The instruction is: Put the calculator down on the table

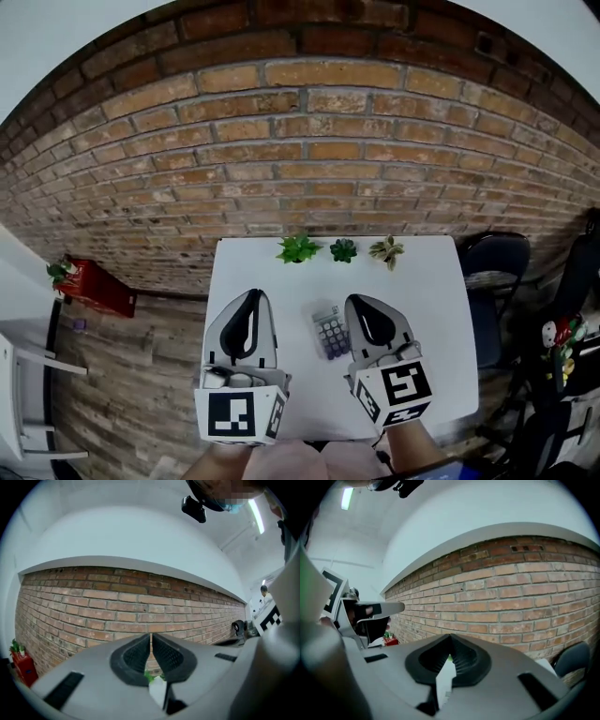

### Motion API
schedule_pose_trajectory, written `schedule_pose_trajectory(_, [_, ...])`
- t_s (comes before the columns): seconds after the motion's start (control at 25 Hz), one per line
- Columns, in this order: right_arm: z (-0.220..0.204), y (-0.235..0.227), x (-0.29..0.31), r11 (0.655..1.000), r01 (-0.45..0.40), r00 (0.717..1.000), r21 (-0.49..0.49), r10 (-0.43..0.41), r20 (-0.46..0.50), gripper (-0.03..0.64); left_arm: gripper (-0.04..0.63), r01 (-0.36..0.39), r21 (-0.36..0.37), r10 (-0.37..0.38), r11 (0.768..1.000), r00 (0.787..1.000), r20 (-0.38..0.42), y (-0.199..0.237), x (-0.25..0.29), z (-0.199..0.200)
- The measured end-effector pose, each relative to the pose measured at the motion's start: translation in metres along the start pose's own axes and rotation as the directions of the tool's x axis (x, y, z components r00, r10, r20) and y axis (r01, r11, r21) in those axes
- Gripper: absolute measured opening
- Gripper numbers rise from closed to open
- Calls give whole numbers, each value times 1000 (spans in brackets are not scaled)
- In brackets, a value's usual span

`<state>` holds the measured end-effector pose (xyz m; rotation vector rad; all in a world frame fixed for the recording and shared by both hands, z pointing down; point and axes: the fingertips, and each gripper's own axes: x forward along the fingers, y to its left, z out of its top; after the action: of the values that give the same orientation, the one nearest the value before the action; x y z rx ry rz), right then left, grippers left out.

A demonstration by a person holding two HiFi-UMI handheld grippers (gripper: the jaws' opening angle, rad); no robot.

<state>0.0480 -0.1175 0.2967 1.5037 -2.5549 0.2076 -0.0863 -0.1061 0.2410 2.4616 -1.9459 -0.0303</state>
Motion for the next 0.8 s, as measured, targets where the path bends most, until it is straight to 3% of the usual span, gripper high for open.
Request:
schedule_pose_trajectory(0.32, [33,7,-16,998,1,997,-57,3,83,-2,23,15,9,-16,1000,997,70,-7,-9,30])
schedule_pose_trajectory(0.8, [39,3,-20,998,12,995,-54,-6,99,-3,23,39,16,-41,999,997,72,-17,-8,32])
